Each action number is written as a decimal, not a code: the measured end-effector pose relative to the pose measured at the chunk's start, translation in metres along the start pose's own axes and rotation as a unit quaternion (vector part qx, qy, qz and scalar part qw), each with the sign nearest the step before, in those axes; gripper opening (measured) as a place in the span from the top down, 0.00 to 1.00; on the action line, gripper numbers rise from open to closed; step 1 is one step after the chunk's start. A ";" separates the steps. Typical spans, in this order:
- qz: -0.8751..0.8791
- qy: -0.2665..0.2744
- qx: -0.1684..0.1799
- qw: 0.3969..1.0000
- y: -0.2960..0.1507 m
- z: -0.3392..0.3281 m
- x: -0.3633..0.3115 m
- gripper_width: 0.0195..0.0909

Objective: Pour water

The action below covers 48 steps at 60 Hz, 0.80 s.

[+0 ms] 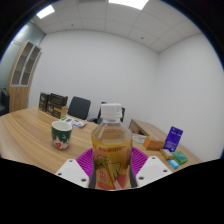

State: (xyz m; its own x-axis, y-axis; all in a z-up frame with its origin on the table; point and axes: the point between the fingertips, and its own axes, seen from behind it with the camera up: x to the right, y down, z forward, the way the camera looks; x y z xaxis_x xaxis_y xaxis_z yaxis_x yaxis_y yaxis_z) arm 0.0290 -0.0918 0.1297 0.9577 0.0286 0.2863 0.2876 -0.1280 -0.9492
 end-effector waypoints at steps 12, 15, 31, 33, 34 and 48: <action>-0.338 0.078 0.031 0.938 -0.088 0.086 0.011 0.62; -0.428 0.091 0.040 0.898 -0.102 0.100 0.002 0.61; -0.763 0.084 0.073 0.636 -0.110 0.147 -0.073 0.61; -0.781 0.082 0.076 0.614 -0.107 0.148 -0.078 0.61; -0.788 0.081 0.078 0.606 -0.106 0.147 -0.079 0.62; -0.786 0.083 0.079 0.607 -0.110 0.151 -0.075 0.62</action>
State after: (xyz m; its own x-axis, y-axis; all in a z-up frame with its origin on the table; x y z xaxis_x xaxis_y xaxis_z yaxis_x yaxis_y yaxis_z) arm -0.0735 0.0701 0.1931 -0.5123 -0.1091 0.8518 0.8552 0.0257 0.5176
